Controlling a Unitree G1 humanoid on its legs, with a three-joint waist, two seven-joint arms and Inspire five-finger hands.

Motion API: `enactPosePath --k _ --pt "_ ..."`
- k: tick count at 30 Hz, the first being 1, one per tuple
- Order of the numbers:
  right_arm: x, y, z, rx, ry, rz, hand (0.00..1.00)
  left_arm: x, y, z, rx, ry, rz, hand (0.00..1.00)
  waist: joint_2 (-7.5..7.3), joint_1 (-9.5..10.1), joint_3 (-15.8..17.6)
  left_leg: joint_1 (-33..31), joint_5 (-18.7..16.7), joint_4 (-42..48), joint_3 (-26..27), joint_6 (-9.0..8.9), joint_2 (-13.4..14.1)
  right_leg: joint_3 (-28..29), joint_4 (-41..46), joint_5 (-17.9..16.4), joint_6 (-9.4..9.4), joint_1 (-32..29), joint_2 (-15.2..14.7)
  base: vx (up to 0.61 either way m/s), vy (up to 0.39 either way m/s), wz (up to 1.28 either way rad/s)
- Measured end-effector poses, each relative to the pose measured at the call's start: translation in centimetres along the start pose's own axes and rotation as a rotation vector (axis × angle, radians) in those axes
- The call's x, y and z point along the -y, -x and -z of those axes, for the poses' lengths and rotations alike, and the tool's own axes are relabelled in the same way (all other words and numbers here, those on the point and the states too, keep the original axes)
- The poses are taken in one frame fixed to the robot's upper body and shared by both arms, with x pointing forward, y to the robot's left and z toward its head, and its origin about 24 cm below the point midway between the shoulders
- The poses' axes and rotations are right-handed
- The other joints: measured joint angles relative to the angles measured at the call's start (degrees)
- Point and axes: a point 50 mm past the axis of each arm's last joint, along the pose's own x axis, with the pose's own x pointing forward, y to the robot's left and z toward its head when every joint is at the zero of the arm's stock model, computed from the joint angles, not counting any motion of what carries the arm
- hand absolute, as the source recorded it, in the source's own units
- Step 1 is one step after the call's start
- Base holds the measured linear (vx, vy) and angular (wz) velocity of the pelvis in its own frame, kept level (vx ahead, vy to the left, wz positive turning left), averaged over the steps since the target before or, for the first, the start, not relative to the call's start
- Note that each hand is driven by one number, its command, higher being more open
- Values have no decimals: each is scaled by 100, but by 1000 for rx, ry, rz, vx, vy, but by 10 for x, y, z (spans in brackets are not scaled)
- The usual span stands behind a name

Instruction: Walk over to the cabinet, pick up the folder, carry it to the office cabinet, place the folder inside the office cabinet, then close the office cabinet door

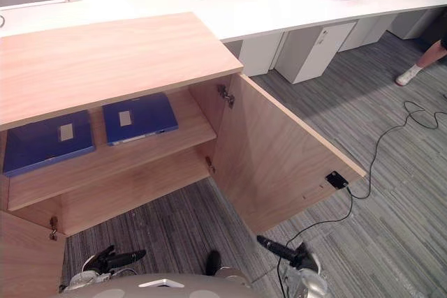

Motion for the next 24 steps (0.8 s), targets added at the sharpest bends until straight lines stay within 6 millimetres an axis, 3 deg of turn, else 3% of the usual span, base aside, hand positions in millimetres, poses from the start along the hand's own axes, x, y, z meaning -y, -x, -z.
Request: enactPosePath --k 4,7,15,19,24 --pt "7 3 -43 180 26 46 100 2 0 0 1 -14 6 100 51 1 15 -148 -34 190 -128 17 72 -82 1 -9 2 -19 2 -75 78 11" --pt "9 4 -61 262 32 67 100 9 0 1 0 -29 24 100 124 110 59 -150 -32 221 -222 20 86 -142 1 -2 -20 25 5 -44 82 13" --pt "11 8 -75 324 33 98 100 7 3 15 -34 -39 20 100 211 122 99 -234 -11 252 -400 53 73 -263 0 -20 -13 42 -27 -42 87 9" --pt "19 13 -81 349 146 44 100 9 3 18 -51 -59 33 100 269 111 141 -245 -6 256 -410 62 58 -260 -1 -25 -12 40 -40 -45 84 -1" --pt "27 32 -86 304 376 -267 100 10 4 25 -82 -117 72 100 309 -80 163 -279 19 234 -428 49 94 -204 -1 -76 -81 -9 25 -41 49 -9"
